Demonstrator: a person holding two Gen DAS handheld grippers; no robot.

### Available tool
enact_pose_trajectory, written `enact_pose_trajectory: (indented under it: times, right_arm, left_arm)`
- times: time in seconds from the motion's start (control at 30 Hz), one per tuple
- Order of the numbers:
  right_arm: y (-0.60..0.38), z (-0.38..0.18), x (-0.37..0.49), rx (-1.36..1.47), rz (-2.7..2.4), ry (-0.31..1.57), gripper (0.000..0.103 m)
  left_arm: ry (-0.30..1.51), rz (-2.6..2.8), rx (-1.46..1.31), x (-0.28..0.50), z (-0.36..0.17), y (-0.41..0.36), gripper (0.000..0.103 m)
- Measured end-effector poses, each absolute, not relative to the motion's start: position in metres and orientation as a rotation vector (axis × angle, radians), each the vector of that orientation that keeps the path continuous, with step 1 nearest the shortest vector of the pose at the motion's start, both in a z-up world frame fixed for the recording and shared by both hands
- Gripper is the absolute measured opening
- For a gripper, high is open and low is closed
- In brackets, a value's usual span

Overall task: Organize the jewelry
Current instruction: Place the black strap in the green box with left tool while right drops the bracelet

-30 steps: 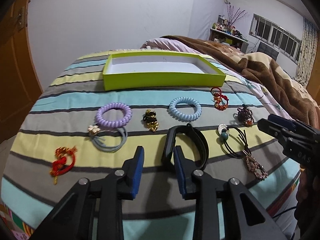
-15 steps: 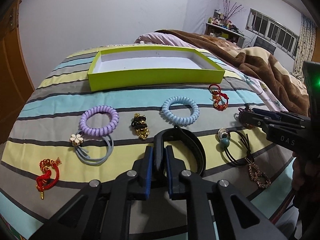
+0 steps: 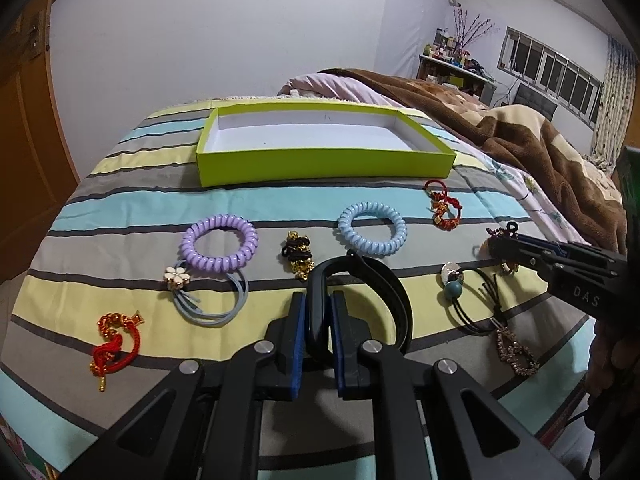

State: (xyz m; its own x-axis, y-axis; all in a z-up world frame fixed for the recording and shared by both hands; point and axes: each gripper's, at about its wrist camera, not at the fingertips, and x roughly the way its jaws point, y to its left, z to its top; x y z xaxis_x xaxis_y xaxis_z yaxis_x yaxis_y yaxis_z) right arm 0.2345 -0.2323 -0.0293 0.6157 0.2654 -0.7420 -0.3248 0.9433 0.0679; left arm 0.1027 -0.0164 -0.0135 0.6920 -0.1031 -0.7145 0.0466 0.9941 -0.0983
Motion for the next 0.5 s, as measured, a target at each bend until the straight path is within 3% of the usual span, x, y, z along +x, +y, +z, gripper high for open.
enact_pose_trajectory:
  times: [0.5]
  right_arm:
    - [-0.219, 0.007, 0.223, -0.058, 0.383, 0.759, 0.019]
  left_arm:
    - [0.743, -0.071, -0.075, 0.106, 0.019, -0.006, 0.013]
